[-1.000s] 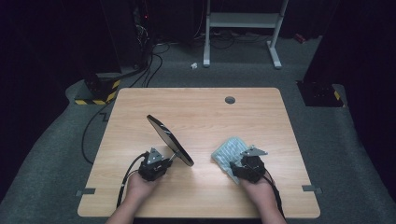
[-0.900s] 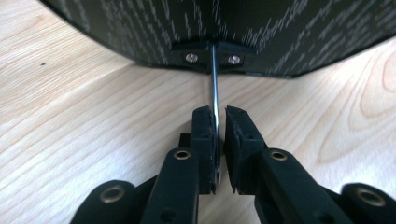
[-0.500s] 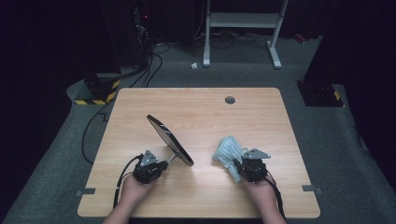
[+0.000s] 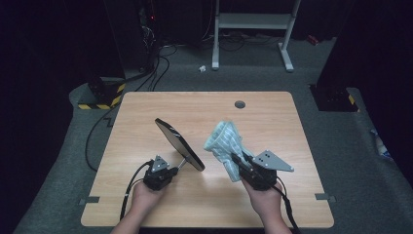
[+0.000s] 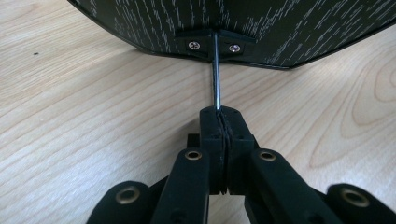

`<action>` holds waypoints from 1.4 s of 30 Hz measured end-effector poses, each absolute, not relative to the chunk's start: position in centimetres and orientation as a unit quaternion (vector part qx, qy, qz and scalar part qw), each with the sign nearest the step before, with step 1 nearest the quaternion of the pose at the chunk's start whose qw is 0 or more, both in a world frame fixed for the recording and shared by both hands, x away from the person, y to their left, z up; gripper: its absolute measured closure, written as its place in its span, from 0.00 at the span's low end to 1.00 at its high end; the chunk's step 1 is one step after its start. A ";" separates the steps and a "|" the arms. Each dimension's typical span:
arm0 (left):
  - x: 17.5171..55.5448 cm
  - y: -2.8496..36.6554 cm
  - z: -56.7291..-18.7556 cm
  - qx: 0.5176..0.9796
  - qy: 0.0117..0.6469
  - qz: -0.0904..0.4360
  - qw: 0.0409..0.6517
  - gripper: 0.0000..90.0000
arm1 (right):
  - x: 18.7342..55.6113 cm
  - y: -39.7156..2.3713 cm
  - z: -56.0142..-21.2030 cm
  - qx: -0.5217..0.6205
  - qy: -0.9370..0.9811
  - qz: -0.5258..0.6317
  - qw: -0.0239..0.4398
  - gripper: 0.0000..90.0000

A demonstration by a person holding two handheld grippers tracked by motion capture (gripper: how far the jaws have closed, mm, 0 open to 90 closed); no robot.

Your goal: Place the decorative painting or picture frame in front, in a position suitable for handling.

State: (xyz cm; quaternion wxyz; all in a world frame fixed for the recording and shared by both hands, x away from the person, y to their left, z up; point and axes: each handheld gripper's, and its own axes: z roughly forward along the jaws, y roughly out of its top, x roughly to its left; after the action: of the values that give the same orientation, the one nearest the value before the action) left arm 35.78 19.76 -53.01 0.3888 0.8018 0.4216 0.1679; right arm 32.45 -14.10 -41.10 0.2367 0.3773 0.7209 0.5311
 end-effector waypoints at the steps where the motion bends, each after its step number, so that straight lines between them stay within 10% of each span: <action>1: 35.9 19.6 -53.0 0.801 0.420 0.172 0.389 0.98 | 32.3 -13.8 -40.5 0.371 0.718 0.539 0.238 0.83; 23: 36.1 19.1 -53.0 0.801 0.420 0.179 0.387 0.98 | 33.9 -0.4 -31.9 0.247 0.733 0.581 0.254 0.82; 42: 36.0 19.0 -53.0 0.803 0.417 0.183 0.384 0.98 | 34.6 1.9 -33.0 0.237 0.761 0.529 0.292 0.82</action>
State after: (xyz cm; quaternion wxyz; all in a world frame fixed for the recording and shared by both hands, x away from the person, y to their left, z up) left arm 35.99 18.97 -52.99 0.3839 0.8033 0.4169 0.1832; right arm 34.62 1.86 -32.98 0.2920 0.2366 0.7610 0.5289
